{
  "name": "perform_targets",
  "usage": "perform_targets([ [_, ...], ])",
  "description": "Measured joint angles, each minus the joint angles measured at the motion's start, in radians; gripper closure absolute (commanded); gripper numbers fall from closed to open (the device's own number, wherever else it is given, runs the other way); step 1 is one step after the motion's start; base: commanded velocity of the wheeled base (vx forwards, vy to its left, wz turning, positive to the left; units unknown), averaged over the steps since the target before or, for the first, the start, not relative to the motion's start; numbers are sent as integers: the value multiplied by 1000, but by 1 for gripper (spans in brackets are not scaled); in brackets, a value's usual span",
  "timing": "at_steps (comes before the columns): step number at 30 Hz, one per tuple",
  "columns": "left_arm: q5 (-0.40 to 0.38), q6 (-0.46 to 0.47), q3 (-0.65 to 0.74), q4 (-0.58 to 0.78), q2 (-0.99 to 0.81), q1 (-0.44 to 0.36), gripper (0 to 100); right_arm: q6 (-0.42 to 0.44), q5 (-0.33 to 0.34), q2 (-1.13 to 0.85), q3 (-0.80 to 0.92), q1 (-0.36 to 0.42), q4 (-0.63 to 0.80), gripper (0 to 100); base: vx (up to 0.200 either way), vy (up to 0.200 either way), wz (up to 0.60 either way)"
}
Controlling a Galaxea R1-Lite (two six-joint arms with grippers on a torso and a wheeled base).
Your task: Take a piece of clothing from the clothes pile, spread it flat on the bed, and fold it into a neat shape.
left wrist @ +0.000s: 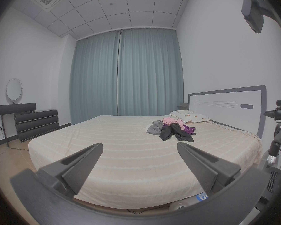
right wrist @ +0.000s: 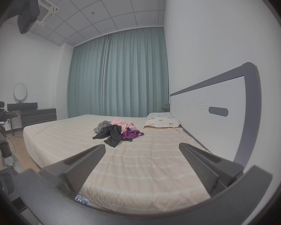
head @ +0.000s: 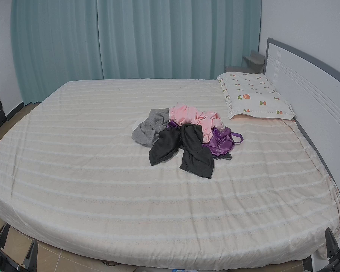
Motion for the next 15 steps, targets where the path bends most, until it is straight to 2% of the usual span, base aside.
perform_targets([
  [4,0,0,0,0,0,0,0,-19,19,0,0,0,3,0,0,0,0],
  [7,0,0,0,0,0,0,0,1,29,2,-12,0,-1,0,0,0,0],
  [10,0,0,0,0,0,0,0,38,41,30,-76,0,-1,0,0,0,0],
  [15,0,0,0,0,0,0,0,51,79,141,-184,11,-3,0,0,0,0],
])
